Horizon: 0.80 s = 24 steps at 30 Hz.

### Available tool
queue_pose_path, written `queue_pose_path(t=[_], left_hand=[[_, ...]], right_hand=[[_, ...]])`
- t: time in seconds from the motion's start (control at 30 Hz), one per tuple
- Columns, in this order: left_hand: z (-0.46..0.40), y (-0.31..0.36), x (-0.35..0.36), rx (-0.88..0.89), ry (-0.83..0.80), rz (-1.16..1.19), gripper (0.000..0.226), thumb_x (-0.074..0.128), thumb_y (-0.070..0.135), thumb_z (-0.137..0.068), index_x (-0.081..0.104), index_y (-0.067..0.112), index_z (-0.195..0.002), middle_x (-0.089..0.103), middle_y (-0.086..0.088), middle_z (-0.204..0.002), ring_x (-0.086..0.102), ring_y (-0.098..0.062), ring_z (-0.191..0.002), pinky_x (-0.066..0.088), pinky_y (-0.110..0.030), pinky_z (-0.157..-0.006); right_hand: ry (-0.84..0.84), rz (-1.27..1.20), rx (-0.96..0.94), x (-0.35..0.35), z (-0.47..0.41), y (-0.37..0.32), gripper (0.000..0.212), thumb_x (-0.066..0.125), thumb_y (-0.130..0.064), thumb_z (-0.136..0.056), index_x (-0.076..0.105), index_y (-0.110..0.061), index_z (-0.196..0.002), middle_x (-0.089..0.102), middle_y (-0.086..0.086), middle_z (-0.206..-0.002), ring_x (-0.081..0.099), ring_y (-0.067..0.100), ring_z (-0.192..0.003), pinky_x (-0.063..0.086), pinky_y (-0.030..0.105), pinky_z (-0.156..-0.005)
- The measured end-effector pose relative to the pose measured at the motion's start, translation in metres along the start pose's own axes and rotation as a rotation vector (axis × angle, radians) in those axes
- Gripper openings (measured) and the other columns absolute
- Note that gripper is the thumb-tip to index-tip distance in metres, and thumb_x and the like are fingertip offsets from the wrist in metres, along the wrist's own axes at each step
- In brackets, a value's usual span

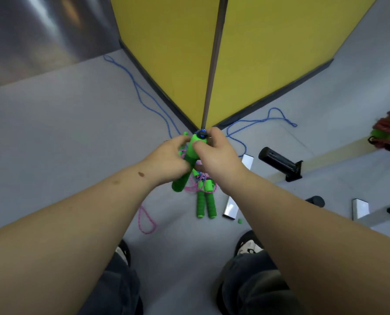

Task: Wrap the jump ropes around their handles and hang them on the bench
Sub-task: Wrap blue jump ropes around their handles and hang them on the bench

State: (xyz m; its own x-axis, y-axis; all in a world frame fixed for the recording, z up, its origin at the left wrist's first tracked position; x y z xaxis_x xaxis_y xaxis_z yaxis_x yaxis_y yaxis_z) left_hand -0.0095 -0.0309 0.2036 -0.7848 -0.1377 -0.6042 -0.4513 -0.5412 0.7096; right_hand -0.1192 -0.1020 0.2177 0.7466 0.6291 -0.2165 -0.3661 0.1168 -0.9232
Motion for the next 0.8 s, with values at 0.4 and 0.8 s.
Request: queue_pose_path(t=[0.4,0.8], left_hand=[[0.071,0.088,-0.046,0.201,0.124,0.257,0.037,0.058,0.018,-0.063,0.066,0.028,-0.098,0.070,0.001,-0.081,0.059,-0.023,-0.066,0.050,-0.043,-0.063],[0.051,0.083,-0.074,0.210,0.360,0.027,0.016,0.065,0.015,-0.077,0.062,0.026,-0.089,0.064,0.002,-0.074,0.061,-0.017,-0.070,0.047,-0.036,-0.060]], right_hand=[[-0.068,-0.176,-0.255,-0.044,0.065,-0.085,0.025,0.054,-0.006,-0.088,0.066,-0.009,-0.110,0.065,0.002,-0.095,0.059,0.003,-0.073,0.046,0.014,-0.064],[-0.073,0.356,-0.275,-0.033,0.044,-0.075,0.026,0.046,-0.025,-0.104,0.062,-0.011,-0.088,0.050,0.006,-0.069,0.039,0.011,-0.056,0.034,0.026,-0.049]])
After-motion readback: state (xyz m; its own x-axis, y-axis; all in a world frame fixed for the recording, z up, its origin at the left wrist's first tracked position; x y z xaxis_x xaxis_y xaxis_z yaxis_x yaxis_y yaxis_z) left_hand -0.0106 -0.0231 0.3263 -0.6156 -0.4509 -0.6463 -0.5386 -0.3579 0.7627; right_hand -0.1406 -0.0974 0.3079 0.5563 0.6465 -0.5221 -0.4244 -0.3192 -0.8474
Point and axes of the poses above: each hand's wrist, its own z-axis away from the middle knuckle, its own x-axis out of the palm, y = z × x, the point moved 4 cm from there along -z, towards the middle knuckle
